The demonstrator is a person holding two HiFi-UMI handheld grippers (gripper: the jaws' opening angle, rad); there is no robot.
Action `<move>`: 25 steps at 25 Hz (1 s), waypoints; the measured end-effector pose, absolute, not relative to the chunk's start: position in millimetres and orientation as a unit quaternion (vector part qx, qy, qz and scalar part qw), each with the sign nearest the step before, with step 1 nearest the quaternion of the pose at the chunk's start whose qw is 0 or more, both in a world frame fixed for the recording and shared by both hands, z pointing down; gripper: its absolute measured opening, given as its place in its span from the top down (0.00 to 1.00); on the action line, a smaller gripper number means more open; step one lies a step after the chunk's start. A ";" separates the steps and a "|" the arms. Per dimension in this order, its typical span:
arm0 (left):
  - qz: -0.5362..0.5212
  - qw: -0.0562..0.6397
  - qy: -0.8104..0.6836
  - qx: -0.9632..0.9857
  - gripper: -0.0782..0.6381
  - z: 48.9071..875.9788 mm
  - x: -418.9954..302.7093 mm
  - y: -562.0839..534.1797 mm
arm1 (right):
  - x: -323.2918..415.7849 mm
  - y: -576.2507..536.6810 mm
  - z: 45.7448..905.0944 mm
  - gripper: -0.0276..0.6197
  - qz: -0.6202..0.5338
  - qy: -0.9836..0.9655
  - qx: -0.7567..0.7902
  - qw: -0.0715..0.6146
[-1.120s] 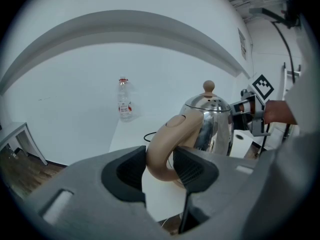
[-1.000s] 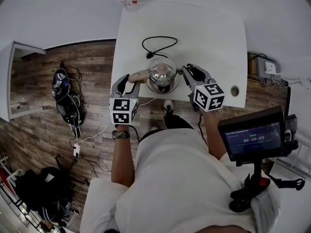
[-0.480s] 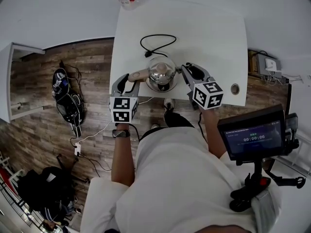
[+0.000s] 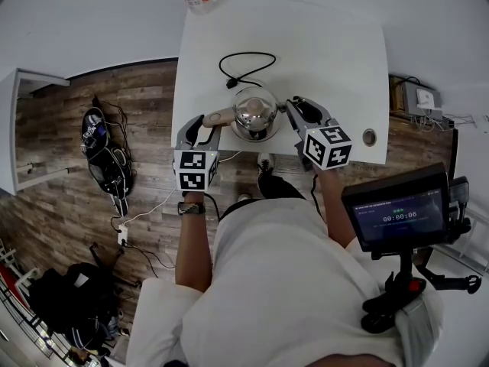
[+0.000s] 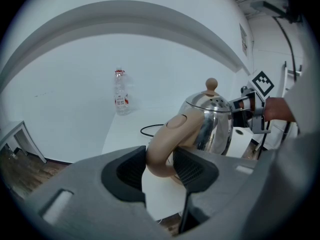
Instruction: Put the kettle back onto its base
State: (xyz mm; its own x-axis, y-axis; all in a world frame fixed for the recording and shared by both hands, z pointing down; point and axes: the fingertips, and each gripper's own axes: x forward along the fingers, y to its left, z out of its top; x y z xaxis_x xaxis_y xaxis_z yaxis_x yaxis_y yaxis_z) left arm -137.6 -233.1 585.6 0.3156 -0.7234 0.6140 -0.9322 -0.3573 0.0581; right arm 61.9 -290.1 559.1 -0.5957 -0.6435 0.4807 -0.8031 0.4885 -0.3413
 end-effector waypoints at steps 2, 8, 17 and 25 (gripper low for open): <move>0.255 0.208 -0.526 0.784 0.64 587.7 -137.0 -232.4 | 62.7 -289.2 560.9 0.82 0.275 -0.849 0.426 0.148; 0.254 0.210 -0.525 0.785 0.64 590.2 -137.8 -232.2 | 61.7 -290.1 562.4 0.82 0.276 -0.849 0.426 0.147; 0.252 0.223 -0.529 0.779 0.64 597.2 -138.5 -231.4 | 60.8 -290.2 566.2 0.83 0.278 -0.846 0.429 0.151; 0.230 0.243 -0.528 0.781 0.64 599.9 -138.8 -234.0 | 59.9 -291.1 569.0 0.82 0.281 -0.845 0.431 0.146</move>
